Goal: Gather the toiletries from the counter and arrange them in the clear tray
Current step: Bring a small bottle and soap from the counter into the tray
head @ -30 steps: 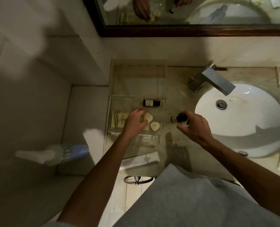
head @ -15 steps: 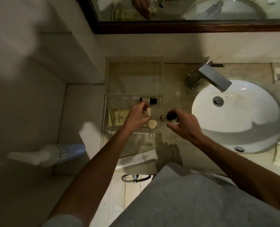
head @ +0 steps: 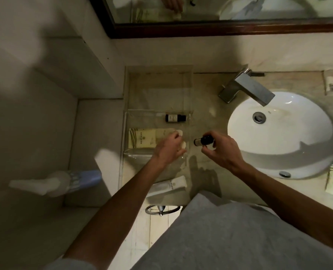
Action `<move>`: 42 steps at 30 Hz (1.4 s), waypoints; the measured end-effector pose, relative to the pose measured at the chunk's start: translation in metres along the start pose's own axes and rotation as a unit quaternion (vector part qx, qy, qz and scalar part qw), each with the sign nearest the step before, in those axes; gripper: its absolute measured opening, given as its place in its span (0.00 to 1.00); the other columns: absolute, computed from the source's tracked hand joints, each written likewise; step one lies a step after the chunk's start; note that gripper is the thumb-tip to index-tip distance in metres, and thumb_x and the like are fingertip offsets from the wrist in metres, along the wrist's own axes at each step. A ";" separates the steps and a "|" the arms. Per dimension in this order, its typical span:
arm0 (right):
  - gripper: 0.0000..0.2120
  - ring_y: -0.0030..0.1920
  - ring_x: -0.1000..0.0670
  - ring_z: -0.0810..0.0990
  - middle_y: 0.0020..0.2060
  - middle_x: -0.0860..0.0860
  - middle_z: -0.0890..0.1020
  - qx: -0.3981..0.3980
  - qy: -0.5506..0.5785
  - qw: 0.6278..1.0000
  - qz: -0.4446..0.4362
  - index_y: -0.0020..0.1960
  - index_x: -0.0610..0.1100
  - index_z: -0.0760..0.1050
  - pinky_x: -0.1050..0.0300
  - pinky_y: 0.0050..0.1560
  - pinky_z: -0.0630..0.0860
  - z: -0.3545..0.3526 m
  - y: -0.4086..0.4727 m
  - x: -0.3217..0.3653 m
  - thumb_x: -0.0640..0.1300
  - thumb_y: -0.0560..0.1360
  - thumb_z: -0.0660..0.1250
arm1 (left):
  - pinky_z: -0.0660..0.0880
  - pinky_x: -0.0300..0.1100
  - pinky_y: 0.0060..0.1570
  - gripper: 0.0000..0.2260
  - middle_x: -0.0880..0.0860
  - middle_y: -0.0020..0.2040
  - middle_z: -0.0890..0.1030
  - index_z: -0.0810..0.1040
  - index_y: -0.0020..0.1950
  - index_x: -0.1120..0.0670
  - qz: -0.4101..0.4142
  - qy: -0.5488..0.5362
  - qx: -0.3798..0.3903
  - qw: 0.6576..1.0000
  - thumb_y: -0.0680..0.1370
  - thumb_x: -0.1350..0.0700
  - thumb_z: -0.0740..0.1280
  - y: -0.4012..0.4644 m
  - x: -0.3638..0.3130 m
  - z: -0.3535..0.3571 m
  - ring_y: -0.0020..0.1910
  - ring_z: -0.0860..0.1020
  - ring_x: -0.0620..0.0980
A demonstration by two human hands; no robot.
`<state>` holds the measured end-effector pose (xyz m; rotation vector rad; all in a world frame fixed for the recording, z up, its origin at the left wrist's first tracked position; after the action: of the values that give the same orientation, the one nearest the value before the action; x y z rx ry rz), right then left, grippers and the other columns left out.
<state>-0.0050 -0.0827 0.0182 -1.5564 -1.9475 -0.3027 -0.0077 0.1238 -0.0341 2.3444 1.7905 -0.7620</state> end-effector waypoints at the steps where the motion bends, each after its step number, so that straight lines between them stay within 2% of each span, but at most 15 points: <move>1: 0.15 0.42 0.56 0.77 0.48 0.52 0.83 0.003 -0.001 1.000 -0.002 0.57 0.48 0.76 0.65 0.42 0.71 0.001 0.001 0.000 0.49 0.73 0.73 | 0.78 0.45 0.48 0.15 0.52 0.59 0.73 0.76 0.60 0.55 -0.015 0.011 0.007 1.000 0.76 0.50 0.70 0.000 -0.003 0.003 0.51 0.75 0.49; 4: 0.14 0.42 0.58 0.76 0.49 0.53 0.83 0.016 -0.002 1.000 -0.005 0.57 0.50 0.75 0.69 0.42 0.70 0.004 0.001 0.001 0.50 0.73 0.73 | 0.78 0.46 0.45 0.13 0.53 0.57 0.72 0.77 0.56 0.56 -0.049 0.036 0.013 0.998 0.75 0.51 0.71 0.003 -0.011 0.004 0.45 0.75 0.49; 6: 0.14 0.42 0.58 0.76 0.49 0.53 0.83 0.018 -0.003 1.000 -0.009 0.57 0.50 0.76 0.70 0.41 0.69 0.004 0.000 0.002 0.50 0.73 0.73 | 0.77 0.44 0.43 0.15 0.52 0.56 0.73 0.74 0.57 0.55 -0.061 0.019 0.006 0.998 0.74 0.51 0.73 0.005 -0.012 0.000 0.44 0.75 0.49; 8: 0.15 0.41 0.58 0.76 0.48 0.53 0.83 0.008 0.001 1.000 -0.012 0.57 0.49 0.76 0.69 0.40 0.69 0.002 0.000 0.003 0.49 0.73 0.73 | 0.76 0.41 0.43 0.18 0.50 0.55 0.74 0.73 0.57 0.52 -0.070 -0.028 -0.007 0.997 0.71 0.52 0.75 0.003 -0.010 -0.005 0.45 0.76 0.48; 12: 0.14 0.41 0.56 0.78 0.47 0.54 0.83 -0.004 0.006 1.000 -0.015 0.56 0.50 0.76 0.63 0.41 0.75 -0.002 0.000 0.001 0.50 0.72 0.73 | 0.79 0.41 0.46 0.15 0.45 0.50 0.76 0.73 0.51 0.47 -0.107 -0.131 -0.004 0.986 0.69 0.54 0.76 -0.013 0.011 -0.009 0.46 0.77 0.43; 15: 0.14 0.41 0.57 0.77 0.48 0.54 0.83 -0.001 0.011 1.000 -0.012 0.56 0.50 0.76 0.64 0.42 0.73 -0.001 -0.001 -0.002 0.49 0.72 0.73 | 0.80 0.43 0.47 0.14 0.45 0.52 0.77 0.76 0.54 0.48 -0.102 -0.117 -0.024 0.988 0.71 0.56 0.74 -0.020 0.027 -0.011 0.47 0.77 0.42; 19: 0.15 0.42 0.56 0.78 0.48 0.53 0.83 0.001 0.017 1.000 -0.007 0.57 0.49 0.76 0.61 0.44 0.77 0.001 -0.005 -0.002 0.49 0.72 0.73 | 0.78 0.42 0.47 0.13 0.48 0.53 0.79 0.78 0.57 0.51 -0.106 -0.072 -0.040 0.991 0.74 0.51 0.72 -0.016 0.019 -0.009 0.47 0.77 0.44; 22: 0.15 0.41 0.55 0.79 0.48 0.53 0.84 -0.004 0.014 1.000 -0.009 0.57 0.49 0.77 0.58 0.43 0.78 0.001 -0.007 -0.002 0.49 0.72 0.73 | 0.77 0.44 0.51 0.13 0.50 0.56 0.78 0.78 0.60 0.52 -0.076 -0.041 -0.030 0.996 0.76 0.52 0.69 -0.011 0.007 -0.003 0.52 0.76 0.48; 25: 0.15 0.40 0.56 0.79 0.48 0.54 0.84 -0.009 0.011 1.000 -0.009 0.58 0.49 0.77 0.64 0.41 0.74 -0.001 -0.009 -0.005 0.50 0.73 0.72 | 0.77 0.45 0.51 0.12 0.50 0.56 0.78 0.79 0.60 0.52 -0.028 -0.019 -0.025 0.999 0.77 0.56 0.68 -0.006 0.000 -0.002 0.54 0.76 0.49; 28: 0.15 0.38 0.57 0.77 0.47 0.54 0.84 -0.018 0.006 1.000 -0.005 0.57 0.48 0.77 0.70 0.38 0.67 -0.002 -0.010 -0.005 0.49 0.72 0.72 | 0.79 0.45 0.48 0.11 0.50 0.56 0.78 0.79 0.59 0.52 -0.016 -0.029 -0.022 0.999 0.76 0.57 0.69 -0.004 -0.001 -0.002 0.49 0.77 0.48; 32: 0.14 0.39 0.56 0.77 0.47 0.53 0.84 -0.023 0.016 1.000 -0.003 0.56 0.48 0.77 0.70 0.39 0.66 -0.003 -0.011 -0.005 0.49 0.72 0.73 | 0.79 0.41 0.45 0.13 0.50 0.58 0.75 0.77 0.61 0.52 -0.079 -0.061 -0.089 0.991 0.77 0.55 0.69 0.001 0.007 -0.010 0.46 0.77 0.46; 35: 0.14 0.40 0.57 0.77 0.47 0.53 0.84 -0.025 0.023 0.999 -0.008 0.57 0.47 0.77 0.70 0.40 0.68 -0.002 -0.009 -0.004 0.48 0.73 0.73 | 0.76 0.40 0.48 0.17 0.50 0.62 0.73 0.75 0.65 0.52 -0.104 -0.079 -0.071 0.989 0.76 0.56 0.69 0.012 0.007 -0.014 0.51 0.76 0.47; 39: 0.17 0.43 0.55 0.78 0.49 0.51 0.83 -0.043 0.031 0.999 -0.004 0.59 0.46 0.76 0.65 0.45 0.74 -0.002 -0.005 -0.002 0.48 0.73 0.73 | 0.71 0.39 0.50 0.16 0.50 0.61 0.75 0.76 0.62 0.52 -0.077 -0.084 -0.018 0.993 0.75 0.62 0.69 0.019 0.006 -0.011 0.55 0.75 0.49; 42: 0.18 0.46 0.54 0.79 0.50 0.50 0.83 -0.055 0.040 0.998 0.002 0.61 0.46 0.76 0.59 0.49 0.78 -0.001 0.002 0.003 0.46 0.73 0.73 | 0.73 0.40 0.49 0.15 0.50 0.60 0.75 0.76 0.60 0.52 -0.068 -0.094 -0.026 0.993 0.75 0.63 0.69 0.016 0.007 -0.010 0.53 0.76 0.49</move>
<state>-0.0031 -0.0806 0.0206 -1.5927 -1.8951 -0.4712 0.0121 0.1285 -0.0318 2.0578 1.8772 -0.9089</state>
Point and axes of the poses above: each hand's wrist, its own y-axis towards the middle knuckle, its own z-axis out of the palm, x = y × z, the point moved 2 cm from there along y, towards the middle knuckle
